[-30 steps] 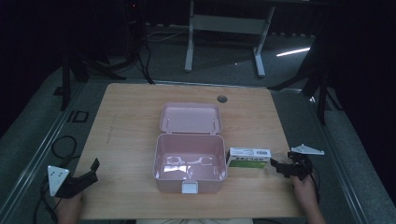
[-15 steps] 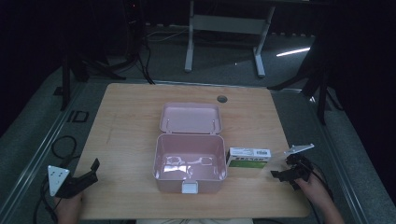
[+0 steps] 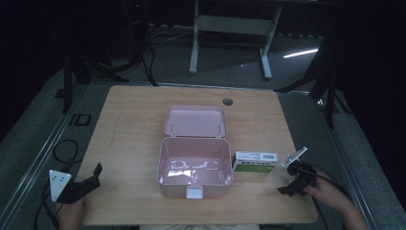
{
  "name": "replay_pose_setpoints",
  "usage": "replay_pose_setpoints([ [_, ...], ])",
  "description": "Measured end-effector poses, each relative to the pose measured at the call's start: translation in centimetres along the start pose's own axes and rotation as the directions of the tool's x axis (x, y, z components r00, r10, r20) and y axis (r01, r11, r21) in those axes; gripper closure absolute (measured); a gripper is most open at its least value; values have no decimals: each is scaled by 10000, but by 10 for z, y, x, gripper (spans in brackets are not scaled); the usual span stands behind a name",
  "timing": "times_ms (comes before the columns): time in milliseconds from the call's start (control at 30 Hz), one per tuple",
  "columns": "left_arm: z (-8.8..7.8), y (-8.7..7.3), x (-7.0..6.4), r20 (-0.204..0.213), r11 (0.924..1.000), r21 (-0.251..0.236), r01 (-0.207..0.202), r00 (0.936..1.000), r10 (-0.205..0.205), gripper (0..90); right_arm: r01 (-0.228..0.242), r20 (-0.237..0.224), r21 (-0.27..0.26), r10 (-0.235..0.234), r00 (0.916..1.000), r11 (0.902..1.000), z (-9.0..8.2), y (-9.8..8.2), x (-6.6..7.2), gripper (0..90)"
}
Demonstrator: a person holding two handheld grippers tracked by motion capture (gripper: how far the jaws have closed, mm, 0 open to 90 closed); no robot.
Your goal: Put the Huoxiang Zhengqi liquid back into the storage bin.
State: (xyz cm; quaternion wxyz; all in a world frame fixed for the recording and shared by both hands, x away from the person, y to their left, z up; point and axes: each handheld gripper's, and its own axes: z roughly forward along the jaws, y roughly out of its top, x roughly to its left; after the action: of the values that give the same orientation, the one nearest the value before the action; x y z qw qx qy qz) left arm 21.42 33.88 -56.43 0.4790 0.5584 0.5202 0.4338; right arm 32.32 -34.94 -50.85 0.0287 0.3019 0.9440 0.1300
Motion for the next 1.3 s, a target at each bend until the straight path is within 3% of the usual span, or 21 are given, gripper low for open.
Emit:
replay_pose_setpoints([
  [200, 0, 0, 0, -7, 10000, 0, 1, 10000, -1, 40, 768, -357, 430, -752, 9965, 9961, -2, 6, 7, 128],
  [300, 0, 0, 0, -3, 10000, 23, -11, 10000, 11, 40, 1263, -626, 958, -1207, 9907, 9873, -1, 8, 11, 128],
  [467, 0, 0, 0, 10, 10000, 19, 8, 10000, -8, 40, 1723, -841, 1230, -1627, 9831, 9773, -2, 15, 17, 126],
  [567, 0, 0, 0, 8, 10000, 16, -13, 10000, 13, 39, 2168, -740, 1452, -2079, 9753, 9654, -3, 21, 23, 127],
  [700, 0, 0, 0, 24, 10000, 17, 30, 10000, -30, 40, 2781, -779, 1953, -2678, 9603, 9405, 2, 25, 33, 126],
  [767, 0, 0, 0, 31, 10000, 32, 27, 10000, -27, 39, 2857, -978, 2059, -2709, 9576, 9359, 3, 28, 36, 127],
  [833, 0, 0, 0, 32, 10000, 25, 23, 10000, -23, 39, 2994, -893, 2148, -2866, 9539, 9296, 5, 31, 39, 127],
  [967, 0, 0, 0, 31, 10000, 28, 37, 10000, -37, 40, 3114, -1020, 2132, -2959, 9497, 9260, 5, 36, 41, 131],
  [1033, 0, 0, 1, 58, 10000, 33, 58, 10000, -59, 39, 3471, -1200, 2162, -3279, 9370, 9126, 5, 42, 48, 130],
  [1200, 0, 0, 1, 71, 10000, 31, 60, 10000, -60, 39, 3837, -1728, 2305, -3505, 9205, 8942, 6, 54, 56, 130],
  [1300, 0, 0, 1, 76, 10000, 33, 69, 9999, -70, 39, 4136, -1907, 2493, -3743, 9075, 8757, 8, 60, 62, 131],
])
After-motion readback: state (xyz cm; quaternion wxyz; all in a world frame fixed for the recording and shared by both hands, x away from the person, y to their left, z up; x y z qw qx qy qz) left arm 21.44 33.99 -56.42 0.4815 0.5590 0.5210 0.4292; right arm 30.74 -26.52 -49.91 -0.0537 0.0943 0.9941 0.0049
